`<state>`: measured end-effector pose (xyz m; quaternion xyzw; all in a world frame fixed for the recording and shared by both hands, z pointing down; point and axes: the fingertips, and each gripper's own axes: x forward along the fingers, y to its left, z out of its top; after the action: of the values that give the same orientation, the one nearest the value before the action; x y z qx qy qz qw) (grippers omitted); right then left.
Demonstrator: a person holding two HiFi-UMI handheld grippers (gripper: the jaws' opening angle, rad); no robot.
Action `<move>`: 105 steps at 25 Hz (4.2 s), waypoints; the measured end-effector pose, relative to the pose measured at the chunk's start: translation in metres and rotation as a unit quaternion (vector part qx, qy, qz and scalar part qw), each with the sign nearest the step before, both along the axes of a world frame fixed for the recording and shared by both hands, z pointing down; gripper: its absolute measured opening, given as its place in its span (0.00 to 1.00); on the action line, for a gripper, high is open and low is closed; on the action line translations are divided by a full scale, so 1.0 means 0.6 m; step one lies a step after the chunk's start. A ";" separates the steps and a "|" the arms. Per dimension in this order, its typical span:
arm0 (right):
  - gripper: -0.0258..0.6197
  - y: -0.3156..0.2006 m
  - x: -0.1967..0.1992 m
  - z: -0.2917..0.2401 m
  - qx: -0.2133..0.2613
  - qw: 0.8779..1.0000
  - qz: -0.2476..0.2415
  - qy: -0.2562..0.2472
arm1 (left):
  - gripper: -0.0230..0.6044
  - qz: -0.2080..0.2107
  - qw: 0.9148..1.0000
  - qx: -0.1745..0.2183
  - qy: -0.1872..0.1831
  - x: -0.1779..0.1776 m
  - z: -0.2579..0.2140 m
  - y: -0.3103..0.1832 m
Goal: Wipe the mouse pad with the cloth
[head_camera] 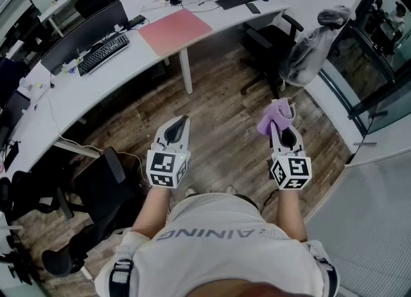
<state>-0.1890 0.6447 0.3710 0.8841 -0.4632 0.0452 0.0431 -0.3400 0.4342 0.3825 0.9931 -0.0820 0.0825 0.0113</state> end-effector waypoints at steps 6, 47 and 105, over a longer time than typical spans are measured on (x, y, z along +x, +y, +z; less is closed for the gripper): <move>0.19 -0.012 -0.013 0.009 -0.004 1.000 -0.006 -0.009 | 0.09 -0.004 1.000 -0.005 -0.007 -0.019 0.003 -0.008; 0.19 -0.357 0.029 0.059 -0.030 0.993 -0.114 -0.015 | 0.09 -0.089 0.995 -0.046 0.015 -0.021 0.040 -0.296; 0.19 -0.983 0.676 0.168 -0.046 0.978 -0.185 -0.085 | 0.09 -0.161 0.984 -0.065 -0.044 0.597 0.090 -0.910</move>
<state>0.2164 0.0547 0.4720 0.7729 -0.6182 0.1328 0.0522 0.0180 -0.1116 0.4362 0.9595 -0.2357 0.1287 0.0851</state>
